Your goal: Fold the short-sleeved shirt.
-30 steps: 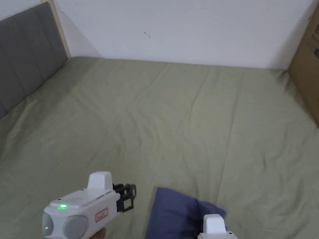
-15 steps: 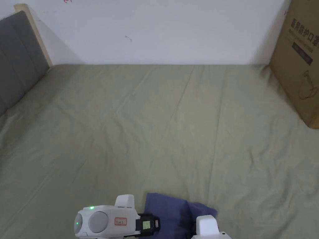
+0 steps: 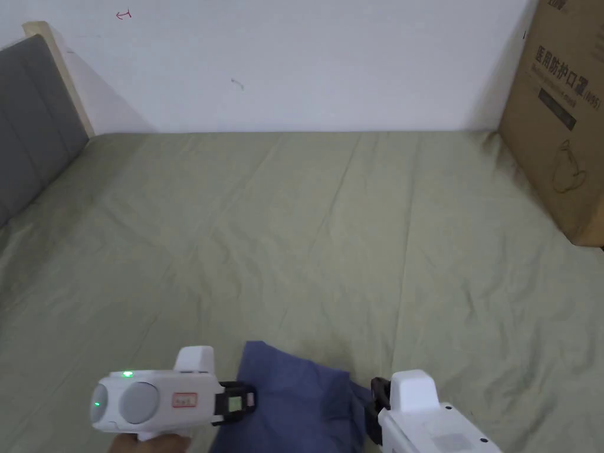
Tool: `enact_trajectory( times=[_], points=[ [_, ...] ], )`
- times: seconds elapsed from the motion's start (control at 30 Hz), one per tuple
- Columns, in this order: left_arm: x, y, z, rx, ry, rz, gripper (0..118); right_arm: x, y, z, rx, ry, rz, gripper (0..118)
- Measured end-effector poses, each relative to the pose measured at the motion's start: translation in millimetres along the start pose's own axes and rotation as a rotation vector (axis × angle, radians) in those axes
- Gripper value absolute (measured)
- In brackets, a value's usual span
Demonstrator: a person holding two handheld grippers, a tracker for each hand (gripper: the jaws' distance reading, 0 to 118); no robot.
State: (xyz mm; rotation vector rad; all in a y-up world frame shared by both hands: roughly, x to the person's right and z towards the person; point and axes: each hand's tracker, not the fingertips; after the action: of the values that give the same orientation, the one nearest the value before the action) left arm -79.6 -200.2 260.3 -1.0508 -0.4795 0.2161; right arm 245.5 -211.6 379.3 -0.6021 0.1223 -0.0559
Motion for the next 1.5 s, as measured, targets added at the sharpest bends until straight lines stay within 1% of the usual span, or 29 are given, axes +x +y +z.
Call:
enact_trajectory(
  times=[0.13, 0.3, 0.47, 0.6, 0.67, 0.73, 0.83, 0.87, 0.9, 0.93, 1.0, 1.03, 1.13, 1.3, 1.5],
  points=[
    [-53.3, 21.3, 41.0, 0.029, 0.137, -0.004, 19, 1.1, 20.9, 9.4, 0.057, -0.038, 0.052, 0],
    [-134.2, 43.5, 87.9, 0.037, 0.334, 0.022, 19, 1.0, 35.1, 8.7, 0.075, -0.052, 0.067, 0],
    [-197.4, 57.2, 125.7, 0.007, 0.502, 0.076, 19, -1.5, 41.9, -2.9, 0.064, -0.064, 0.083, 0],
    [-233.6, 61.8, 140.2, -0.004, 0.553, 0.112, 19, -2.4, 43.8, -13.7, 0.048, -0.074, 0.088, 0],
    [-245.1, 59.1, 139.7, -0.005, 0.542, 0.138, 19, -3.1, 44.2, -17.9, 0.043, -0.080, 0.090, 0],
    [-253.5, 58.7, 133.4, -0.021, 0.527, 0.176, 19, -2.3, 44.8, -21.6, 0.036, -0.085, 0.086, 0],
    [-250.8, 55.7, 125.0, -0.033, 0.537, 0.170, 22, -1.2, 45.5, -24.6, 0.029, -0.092, 0.082, 0],
    [-253.2, 57.1, 124.3, -0.034, 0.536, 0.175, 26, -0.9, 46.1, -24.6, 0.027, -0.095, 0.084, 0],
    [-253.6, 57.2, 125.6, -0.038, 0.530, 0.190, 37, -0.7, 47.0, -24.3, 0.027, -0.097, 0.086, 0],
    [-253.4, 57.5, 126.6, -0.034, 0.530, 0.210, 49, 0.1, 48.0, -23.5, 0.029, -0.098, 0.086, 0],
    [-252.0, 59.1, 133.2, -0.011, 0.537, 0.242, 83, 0.8, 51.3, -19.7, 0.040, -0.098, 0.083, 0],
    [-247.4, 59.8, 137.0, 0.019, 0.540, 0.240, 90, 1.0, 53.3, -17.1, 0.048, -0.100, 0.082, 0],
    [-229.6, 64.6, 152.7, 0.129, 0.554, 0.213, 95, 2.6, 61.1, -7.0, 0.078, -0.101, 0.081, 0],
    [-190.0, 78.0, 182.1, 0.249, 0.521, 0.178, 95, 6.3, 79.8, 17.8, 0.144, -0.104, 0.070, 0],
    [-113.6, 87.5, 217.1, 0.460, 0.526, 0.064, 95, 10.8, 112.4, 55.7, 0.257, -0.112, 0.086, 0]
  ],
)
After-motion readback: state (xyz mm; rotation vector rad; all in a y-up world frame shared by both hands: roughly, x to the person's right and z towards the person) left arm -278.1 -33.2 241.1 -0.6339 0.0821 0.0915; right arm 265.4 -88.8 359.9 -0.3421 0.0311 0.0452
